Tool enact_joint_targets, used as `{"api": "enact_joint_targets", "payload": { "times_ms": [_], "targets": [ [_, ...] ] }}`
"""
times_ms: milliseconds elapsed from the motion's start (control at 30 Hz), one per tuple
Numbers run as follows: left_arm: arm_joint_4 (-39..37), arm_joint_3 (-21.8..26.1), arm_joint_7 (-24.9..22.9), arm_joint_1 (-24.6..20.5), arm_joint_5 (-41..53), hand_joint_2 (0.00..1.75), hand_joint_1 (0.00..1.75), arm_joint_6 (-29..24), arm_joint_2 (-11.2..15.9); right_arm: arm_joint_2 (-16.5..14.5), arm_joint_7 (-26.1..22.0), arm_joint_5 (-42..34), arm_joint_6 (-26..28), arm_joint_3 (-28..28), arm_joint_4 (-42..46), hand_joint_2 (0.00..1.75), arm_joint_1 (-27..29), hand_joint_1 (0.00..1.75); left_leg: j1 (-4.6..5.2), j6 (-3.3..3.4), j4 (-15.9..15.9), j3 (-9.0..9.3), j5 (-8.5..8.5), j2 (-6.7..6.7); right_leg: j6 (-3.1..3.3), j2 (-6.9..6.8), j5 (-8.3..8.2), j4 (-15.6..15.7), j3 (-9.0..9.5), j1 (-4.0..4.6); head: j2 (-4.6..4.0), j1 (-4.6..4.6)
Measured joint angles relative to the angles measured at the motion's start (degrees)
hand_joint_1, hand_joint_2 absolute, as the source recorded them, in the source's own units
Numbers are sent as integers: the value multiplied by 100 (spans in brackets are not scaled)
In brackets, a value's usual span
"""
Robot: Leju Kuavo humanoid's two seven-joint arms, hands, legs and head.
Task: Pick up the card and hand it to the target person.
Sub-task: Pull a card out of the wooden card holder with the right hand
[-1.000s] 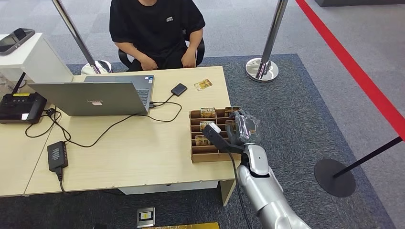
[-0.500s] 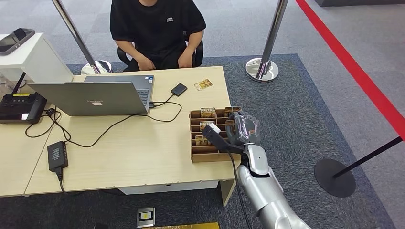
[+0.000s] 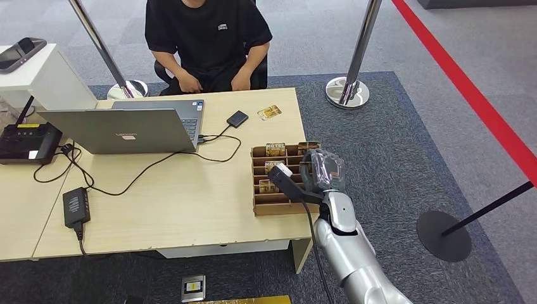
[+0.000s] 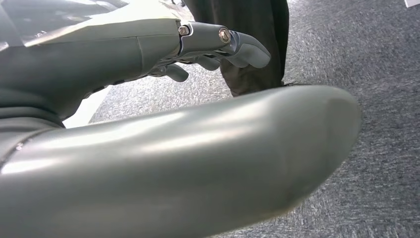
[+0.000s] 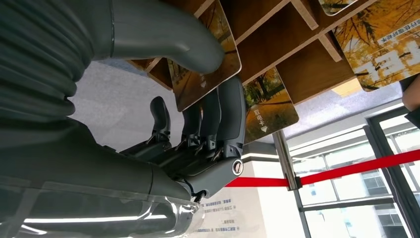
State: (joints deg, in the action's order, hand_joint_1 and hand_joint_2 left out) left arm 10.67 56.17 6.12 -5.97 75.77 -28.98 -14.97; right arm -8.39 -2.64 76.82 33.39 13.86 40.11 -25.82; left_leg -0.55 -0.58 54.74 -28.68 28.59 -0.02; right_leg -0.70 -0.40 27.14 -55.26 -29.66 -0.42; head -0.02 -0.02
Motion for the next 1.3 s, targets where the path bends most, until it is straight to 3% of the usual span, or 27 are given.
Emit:
{"api": "enact_joint_targets", "payload": {
  "times_ms": [800,1300],
  "targets": [
    [0,-2,-28,-6,-61,0,0,-16,0,-24,-196,-3,39,25,3,175,-51,151,0,-1,0,0,-1,0,0,0,0,0,1,0,0,1],
    [0,5,5,-1,-164,0,0,-108,2,58,-892,-967,-1393,285,1005,175,-73,154,0,-1,0,-1,-1,0,0,0,0,0,-1,0,0,0]
  ]
}}
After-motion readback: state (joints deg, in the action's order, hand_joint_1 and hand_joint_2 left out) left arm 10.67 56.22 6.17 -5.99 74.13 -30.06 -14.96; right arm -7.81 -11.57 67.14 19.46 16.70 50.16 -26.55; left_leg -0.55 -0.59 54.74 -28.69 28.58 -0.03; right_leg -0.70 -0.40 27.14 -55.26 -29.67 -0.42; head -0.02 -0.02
